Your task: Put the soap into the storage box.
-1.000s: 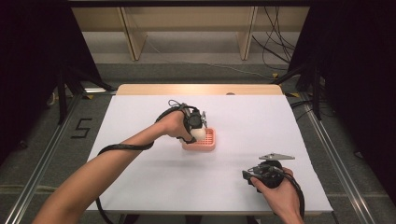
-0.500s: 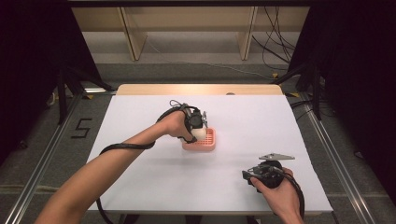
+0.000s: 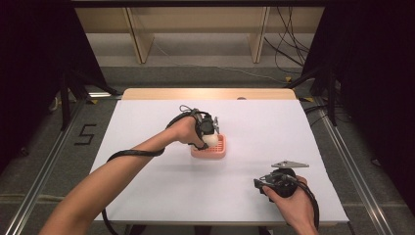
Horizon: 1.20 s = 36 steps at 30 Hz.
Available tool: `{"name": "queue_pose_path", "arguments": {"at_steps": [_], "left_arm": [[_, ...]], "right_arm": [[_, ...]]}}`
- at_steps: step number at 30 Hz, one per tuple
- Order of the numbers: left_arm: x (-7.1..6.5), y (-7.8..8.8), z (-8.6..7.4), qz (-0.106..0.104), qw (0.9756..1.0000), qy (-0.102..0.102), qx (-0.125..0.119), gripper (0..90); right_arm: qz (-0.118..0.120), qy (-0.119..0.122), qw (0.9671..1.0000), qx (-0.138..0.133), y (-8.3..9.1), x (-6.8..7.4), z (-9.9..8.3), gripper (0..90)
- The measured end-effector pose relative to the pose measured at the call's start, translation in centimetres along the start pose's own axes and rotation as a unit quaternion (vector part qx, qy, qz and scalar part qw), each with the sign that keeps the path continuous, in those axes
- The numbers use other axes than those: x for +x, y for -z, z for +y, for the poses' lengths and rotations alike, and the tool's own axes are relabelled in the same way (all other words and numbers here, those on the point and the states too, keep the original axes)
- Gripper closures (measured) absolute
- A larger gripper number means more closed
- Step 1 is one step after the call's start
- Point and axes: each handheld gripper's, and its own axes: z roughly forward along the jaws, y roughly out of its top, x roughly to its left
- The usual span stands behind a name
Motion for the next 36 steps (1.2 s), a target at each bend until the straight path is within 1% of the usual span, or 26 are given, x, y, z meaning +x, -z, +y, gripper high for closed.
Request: {"name": "queue_pose_path", "arguments": {"at_steps": [1,2,3,9,10,13,14,16,17,22,23,27,29,34,35,36], "left_arm": [[0.0,0.0,0.0,0.001,1.0,0.0,-0.003,49.5],[0.0,0.0,0.1,0.001,1.0,0.001,-0.003,49.5],[0.0,0.0,0.1,0.001,1.0,0.001,-0.003,49.5],[0.1,-0.1,0.2,0.001,1.0,-0.001,-0.002,49.5],[0.1,-0.2,0.2,0.003,1.0,0.0,-0.005,49.5],[0.1,-0.3,0.2,0.001,1.0,-0.001,-0.002,49.5],[0.1,-0.4,0.3,0.001,1.0,-0.001,-0.002,49.5],[0.1,-0.5,0.3,0.001,1.0,-0.003,-0.003,49.5],[0.1,-0.6,0.4,0.001,1.0,-0.004,-0.005,49.5],[0.0,-0.8,0.5,0.0,1.0,-0.007,-0.005,49.5],[0.0,-0.8,0.5,-0.001,1.0,-0.007,-0.006,49.5],[0.0,-1.0,0.6,0.001,0.9999,-0.007,-0.008,49.5],[0.1,-1.1,0.6,0.001,0.9999,-0.01,-0.005,49.5],[0.2,-1.2,0.6,0.0,1.0,-0.008,-0.005,49.5],[0.2,-1.2,0.6,0.0,1.0,-0.008,-0.005,49.5],[0.2,-1.3,0.5,-0.001,1.0,-0.006,-0.006,49.5]], "right_arm": [[-0.002,0.009,0.9999,-0.005,-0.1,-0.2,0.0,50.3],[0.002,0.0,1.0,0.0,0.0,-0.1,0.0,50.2],[-0.003,0.009,0.9999,-0.005,-0.1,-0.2,0.0,50.2],[-0.002,0.008,1.0,-0.004,-0.1,-0.2,0.0,50.2],[0.002,0.0,1.0,0.0,0.0,-0.1,0.0,50.2],[-0.004,0.004,1.0,0.003,0.0,-0.1,0.0,50.2],[0.002,0.003,1.0,0.002,-0.1,0.0,0.0,50.1],[0.003,0.003,1.0,0.002,0.0,-0.1,0.0,50.1],[0.003,0.004,1.0,0.002,0.0,-0.1,0.0,50.1],[-0.001,0.006,1.0,0.002,-0.1,-0.1,0.0,50.1],[0.003,0.003,1.0,0.003,-0.1,-0.1,0.0,50.1],[0.003,0.003,1.0,0.002,0.0,-0.1,0.0,50.1],[0.003,0.004,1.0,0.004,0.0,-0.1,0.0,50.1],[0.003,0.003,1.0,0.002,0.0,-0.1,0.0,50.1],[0.004,0.015,0.9999,-0.006,-0.1,-0.2,0.0,50.1],[0.0,0.004,1.0,0.002,-0.1,-0.1,0.0,50.1]]}}
